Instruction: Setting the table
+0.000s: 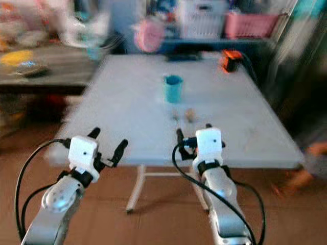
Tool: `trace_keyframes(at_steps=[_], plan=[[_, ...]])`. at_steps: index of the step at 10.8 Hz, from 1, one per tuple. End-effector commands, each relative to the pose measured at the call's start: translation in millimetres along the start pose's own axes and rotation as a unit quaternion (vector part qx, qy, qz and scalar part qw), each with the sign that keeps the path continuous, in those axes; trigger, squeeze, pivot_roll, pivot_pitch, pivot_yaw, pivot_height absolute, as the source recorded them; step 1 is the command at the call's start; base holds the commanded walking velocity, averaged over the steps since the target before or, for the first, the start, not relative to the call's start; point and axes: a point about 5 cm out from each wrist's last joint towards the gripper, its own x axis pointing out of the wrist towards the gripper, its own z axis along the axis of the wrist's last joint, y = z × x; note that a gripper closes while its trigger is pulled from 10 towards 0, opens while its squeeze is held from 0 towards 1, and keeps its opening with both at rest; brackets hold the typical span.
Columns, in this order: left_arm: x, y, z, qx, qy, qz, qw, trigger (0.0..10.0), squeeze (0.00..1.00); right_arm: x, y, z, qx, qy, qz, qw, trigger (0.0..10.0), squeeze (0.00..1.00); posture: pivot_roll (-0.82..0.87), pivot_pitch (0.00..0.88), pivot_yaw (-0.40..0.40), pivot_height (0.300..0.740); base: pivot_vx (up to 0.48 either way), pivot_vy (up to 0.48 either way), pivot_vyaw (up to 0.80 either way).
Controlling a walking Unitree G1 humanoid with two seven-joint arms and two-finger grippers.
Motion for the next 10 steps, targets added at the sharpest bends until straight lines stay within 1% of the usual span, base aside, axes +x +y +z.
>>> trace_keyframes(at_steps=[1,4,6,7,8,10], plan=[[1.4,-5.0,3.7,0.000,-0.007,-0.008,1.000,10.0,0.00,-0.6,-6.3,3.3,-0.004,-0.005,-0.012,1.000,10.0,0.00,0.09,0.000,0.033,0.740,0.360,0.000,0.00],[0.3,-4.7,2.8,0.003,-0.004,-0.008,1.000,10.0,0.00,0.0,-4.5,3.5,0.000,-0.004,-0.009,1.000,10.0,0.00,0.09,0.000,0.030,0.740,0.344,0.000,0.00],[-6.7,-2.8,-0.7,0.010,0.002,-0.020,1.000,10.0,0.00,-0.9,-2.2,2.5,0.005,-0.001,-0.003,1.000,10.0,0.00,0.10,0.000,0.023,0.740,0.000,0.000,0.00],[-17.2,5.8,-5.6,0.031,0.017,-0.037,0.999,10.0,0.00,-1.6,2.9,1.5,0.014,0.003,0.010,1.000,10.0,0.00,0.10,0.000,0.020,0.740,0.000,0.000,0.00],[-26.8,16.0,-9.1,0.043,0.030,-0.048,0.997,10.0,0.00,-1.9,7.7,1.3,0.026,0.004,0.020,0.999,10.0,0.00,0.10,0.000,0.018,0.740,0.000,0.000,0.00],[-41.0,30.7,-14.7,0.060,0.050,-0.060,0.995,10.0,0.00,-0.1,18.7,3.4,0.041,0.004,0.046,0.998,10.0,0.00,0.11,0.000,0.013,0.740,0.000,0.000,0.00]])
